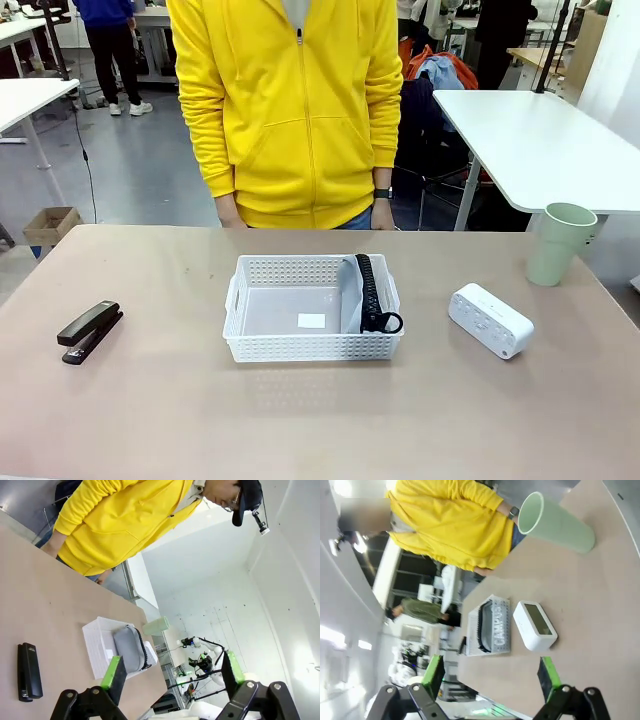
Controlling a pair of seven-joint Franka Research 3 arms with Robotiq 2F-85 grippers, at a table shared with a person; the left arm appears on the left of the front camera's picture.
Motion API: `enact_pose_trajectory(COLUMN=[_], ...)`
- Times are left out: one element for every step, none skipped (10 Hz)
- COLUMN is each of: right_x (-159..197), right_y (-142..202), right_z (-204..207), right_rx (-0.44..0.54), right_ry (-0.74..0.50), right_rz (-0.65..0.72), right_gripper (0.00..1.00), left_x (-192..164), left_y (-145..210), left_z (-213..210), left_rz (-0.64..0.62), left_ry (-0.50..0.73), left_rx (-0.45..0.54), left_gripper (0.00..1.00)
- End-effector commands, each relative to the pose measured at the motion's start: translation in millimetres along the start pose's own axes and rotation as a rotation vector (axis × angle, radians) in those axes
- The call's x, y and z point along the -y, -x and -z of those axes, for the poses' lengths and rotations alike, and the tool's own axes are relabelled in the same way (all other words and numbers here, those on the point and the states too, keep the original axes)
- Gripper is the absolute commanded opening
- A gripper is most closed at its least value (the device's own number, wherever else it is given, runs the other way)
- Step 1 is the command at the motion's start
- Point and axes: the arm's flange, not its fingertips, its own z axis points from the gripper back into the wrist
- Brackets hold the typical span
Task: Efficiently arrange items inside the basket to fit them all.
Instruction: Pick up the Digital clock and place it inside the Organizing basket.
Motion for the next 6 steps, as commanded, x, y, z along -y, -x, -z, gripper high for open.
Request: enact_pose_trajectory(right_x=[-43,-58,-70,-81,-89,-93], right_y=[30,36,44,55,66,77], right_z=[77,114,155,201,240,273], right_rx=[-0.121,-0.193,-0.254,-0.289,-0.299,-0.334], right_ry=[0.188,0.287,0.421,0.564,0.684,0.772], right_rz=[-0.102,-0.142,-0.17,-0.232,-0.275,-0.318], right_gripper=[1.0,1.0,1.0,1.0,1.0,1.0], left_x=[2,2,2,2,2,2], left_y=[0,0,0,0,0,0], left_z=[-1,-1,-1,-1,-1,-1], left_rz=[0.022,0.022,0.022,0.022,0.022,0.022], left_ry=[0.006,0.006,0.006,0.006,0.006,0.006], left_rx=[-0.008,-0.008,-0.008,-0.008,-0.008,-0.008], left_gripper=[1.0,1.0,1.0,1.0,1.0,1.0])
